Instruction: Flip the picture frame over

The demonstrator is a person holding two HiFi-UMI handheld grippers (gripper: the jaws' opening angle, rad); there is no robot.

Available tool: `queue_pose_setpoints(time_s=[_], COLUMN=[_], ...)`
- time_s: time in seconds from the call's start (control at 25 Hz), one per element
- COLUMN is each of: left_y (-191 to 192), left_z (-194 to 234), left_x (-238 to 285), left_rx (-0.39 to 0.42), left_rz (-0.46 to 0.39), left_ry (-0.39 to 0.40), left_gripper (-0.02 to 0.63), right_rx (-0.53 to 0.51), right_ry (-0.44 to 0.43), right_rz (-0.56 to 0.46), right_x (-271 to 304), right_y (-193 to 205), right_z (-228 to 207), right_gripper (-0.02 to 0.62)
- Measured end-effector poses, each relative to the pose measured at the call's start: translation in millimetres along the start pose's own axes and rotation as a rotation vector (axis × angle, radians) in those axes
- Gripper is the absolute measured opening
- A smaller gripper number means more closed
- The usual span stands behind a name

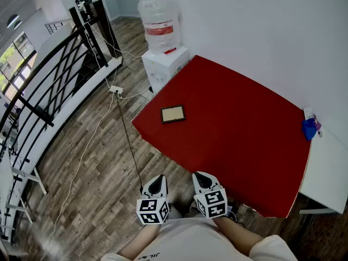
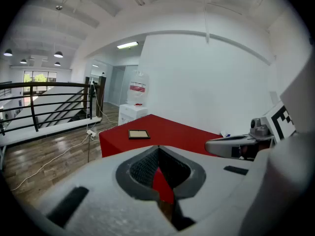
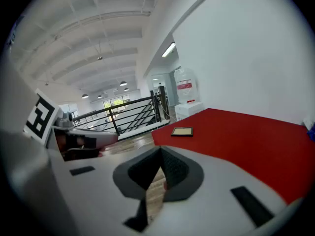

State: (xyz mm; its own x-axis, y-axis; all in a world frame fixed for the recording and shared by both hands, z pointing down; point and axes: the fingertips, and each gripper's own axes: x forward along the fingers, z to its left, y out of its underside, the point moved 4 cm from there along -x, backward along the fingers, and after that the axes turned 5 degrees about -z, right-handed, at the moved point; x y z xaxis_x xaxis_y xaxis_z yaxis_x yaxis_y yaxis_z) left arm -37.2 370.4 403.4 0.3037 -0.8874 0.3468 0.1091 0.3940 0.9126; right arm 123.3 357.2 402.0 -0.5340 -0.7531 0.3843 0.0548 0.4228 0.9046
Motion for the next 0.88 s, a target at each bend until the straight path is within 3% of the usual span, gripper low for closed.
queue_pose_setpoints(time_s=[0.28,0.48,0.88], left_y=[-1,-10,-91], left_z=[13,50,139], left_x=[25,71,179], left_rx=[-0.015,-0.021,0.054], left_rz=[0.009,0.020,0.004], left_ry=[-0.012,0.010,0.108], left_gripper=[0.006,0.006,0.006], right_rx=[0.009,0.017,0.029], right_ry=[0.000,0.024,0.115], right_rz=[0.018,0.023,-0.017], right_x=[29,83,208], right_y=[0,-12,-79], right_z=[-12,-21,-36], right_gripper=[0.005,0.005,0.005])
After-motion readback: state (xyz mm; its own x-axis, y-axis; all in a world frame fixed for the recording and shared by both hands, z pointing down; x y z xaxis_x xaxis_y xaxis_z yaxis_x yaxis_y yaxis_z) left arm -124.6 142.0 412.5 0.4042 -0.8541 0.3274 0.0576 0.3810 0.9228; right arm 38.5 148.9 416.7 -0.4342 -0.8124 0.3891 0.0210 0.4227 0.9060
